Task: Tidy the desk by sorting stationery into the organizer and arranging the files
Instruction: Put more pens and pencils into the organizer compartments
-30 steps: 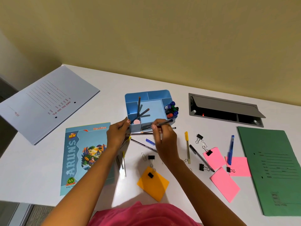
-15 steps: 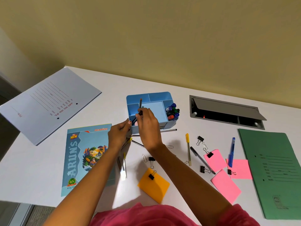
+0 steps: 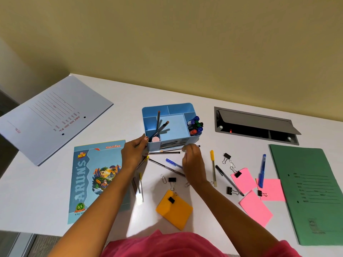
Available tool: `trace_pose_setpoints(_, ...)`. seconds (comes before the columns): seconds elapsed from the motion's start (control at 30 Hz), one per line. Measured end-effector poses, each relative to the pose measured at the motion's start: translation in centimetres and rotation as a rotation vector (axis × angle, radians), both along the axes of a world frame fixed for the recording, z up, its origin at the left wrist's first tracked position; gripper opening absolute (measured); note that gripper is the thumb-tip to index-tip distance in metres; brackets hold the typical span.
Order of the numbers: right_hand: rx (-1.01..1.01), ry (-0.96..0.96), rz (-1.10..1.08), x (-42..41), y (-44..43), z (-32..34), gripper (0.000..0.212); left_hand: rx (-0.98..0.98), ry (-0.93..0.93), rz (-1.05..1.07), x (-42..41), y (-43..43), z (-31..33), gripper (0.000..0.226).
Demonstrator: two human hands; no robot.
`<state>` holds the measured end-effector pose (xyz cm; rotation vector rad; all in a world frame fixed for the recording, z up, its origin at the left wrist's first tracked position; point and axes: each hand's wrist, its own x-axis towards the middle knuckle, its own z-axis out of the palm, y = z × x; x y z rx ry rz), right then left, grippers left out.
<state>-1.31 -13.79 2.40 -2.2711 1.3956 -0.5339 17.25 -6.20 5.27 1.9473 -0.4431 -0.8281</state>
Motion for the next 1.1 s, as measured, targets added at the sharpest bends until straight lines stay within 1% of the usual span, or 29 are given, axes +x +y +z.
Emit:
trace_pose_setpoints(0.07, 0.007, 0.129, -0.012, -1.0, -1.2, -2.0, 0.041, -0.003, 0.004, -0.004, 0.0, 0.1, 0.0, 0.040)
trace_pose_setpoints(0.13, -0.015, 0.204, 0.031, -2.0, -2.0, -2.7, 0.049, -0.006, 0.001, -0.010, 0.1, 0.1, 0.0, 0.040)
trace_pose_setpoints(0.2, -0.050, 0.251, 0.058, -2.6, -2.3, -2.6, 0.048, -0.005, 0.002, -0.007, 0.1, 0.1, 0.1, 0.039)
trace_pose_setpoints(0.33, -0.080, 0.373, 0.062, -3.4, -2.1, -1.5, 0.038, -0.009, 0.006, -0.003, 0.0, 0.1, 0.2, 0.039)
trace_pose_setpoints(0.4, -0.106, 0.409, 0.095, -4.2, -1.9, -1.8, 0.040, -0.018, 0.012, -0.002, 0.0, 0.1, 0.3, 0.039)
trace_pose_setpoints(0.43, -0.117, 0.397, 0.108, -4.6, -1.7, -2.0, 0.040, -0.021, 0.014, -0.001, 0.0, 0.1, 0.3, 0.039)
trace_pose_setpoints(0.5, -0.164, 0.316, 0.115, -5.5, -1.3, -2.2, 0.035, -0.026, 0.015, -0.001, 0.0, 0.1, 0.4, 0.039)
trace_pose_setpoints(0.6, -0.157, 0.174, 0.051, -6.5, -0.3, -1.8, 0.031, -0.018, -0.005, -0.007, -0.1, 0.1, 0.5, 0.039)
trace_pose_setpoints(0.63, -0.128, 0.119, 0.021, -6.6, 0.2, -1.5, 0.033, -0.017, -0.013, -0.009, -0.1, 0.1, 0.5, 0.039)
trace_pose_setpoints(0.7, -0.049, 0.011, 0.030, -6.5, 1.1, -0.6, 0.035, -0.016, -0.016, -0.012, -0.1, 0.1, 0.5, 0.039)
trace_pose_setpoints(0.73, -0.008, -0.047, 0.060, -6.2, 1.5, 0.1, 0.030, -0.017, -0.013, -0.013, -0.1, 0.1, 0.5, 0.038)
trace_pose_setpoints(0.8, 0.105, -0.166, 0.112, -4.6, 2.5, 2.4, 0.011, -0.018, -0.008, -0.016, 0.1, 0.1, 0.5, 0.037)
trace_pose_setpoints(0.83, 0.131, -0.215, 0.111, -3.5, 2.8, 3.6, 0.014, -0.016, -0.006, -0.019, 0.1, 0.1, 0.4, 0.037)
trace_pose_setpoints(0.9, 0.117, -0.280, 0.129, -1.0, 2.8, 5.5, 0.011, -0.013, 0.000, -0.023, 0.2, 0.1, 0.4, 0.038)
trace_pose_setpoints(0.97, 0.190, -0.377, 0.124, 1.4, 2.6, 7.0, 0.008, -0.005, 0.003, -0.021, 0.2, 0.1, 0.4, 0.038)
trace_pose_setpoints(1.0, 0.192, -0.401, 0.113, 2.6, 2.4, 7.7, 0.012, -0.003, 0.002, -0.018, 0.1, 0.1, 0.4, 0.038)
trace_pose_setpoints(1.03, 0.158, -0.419, 0.131, 3.7, 2.2, 8.0, 0.016, -0.003, -0.001, -0.017, 0.1, 0.1, 0.4, 0.038)
trace_pose_setpoints(1.1, 0.090, -0.439, 0.166, 5.7, 2.0, 8.4, 0.016, -0.005, -0.011, -0.017, 0.0, 0.1, 0.5, 0.038)
